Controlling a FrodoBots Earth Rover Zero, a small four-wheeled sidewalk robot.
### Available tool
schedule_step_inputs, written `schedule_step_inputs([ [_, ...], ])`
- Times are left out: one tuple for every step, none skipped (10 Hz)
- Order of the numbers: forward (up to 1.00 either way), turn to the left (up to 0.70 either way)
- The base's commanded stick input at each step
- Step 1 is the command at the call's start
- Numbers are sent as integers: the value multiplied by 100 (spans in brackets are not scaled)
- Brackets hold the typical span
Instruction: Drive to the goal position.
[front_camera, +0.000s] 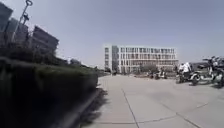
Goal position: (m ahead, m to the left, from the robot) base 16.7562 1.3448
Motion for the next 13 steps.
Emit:
schedule_step_inputs([
  [85, -32],
  [85, -17],
  [85, -3],
  [85, 0],
  [85, 0],
  [85, 0],
  [85, 0],
  [85, 0],
  [85, 0],
  [85, 0],
  [85, 0],
  [85, 0],
  [85, 0],
])
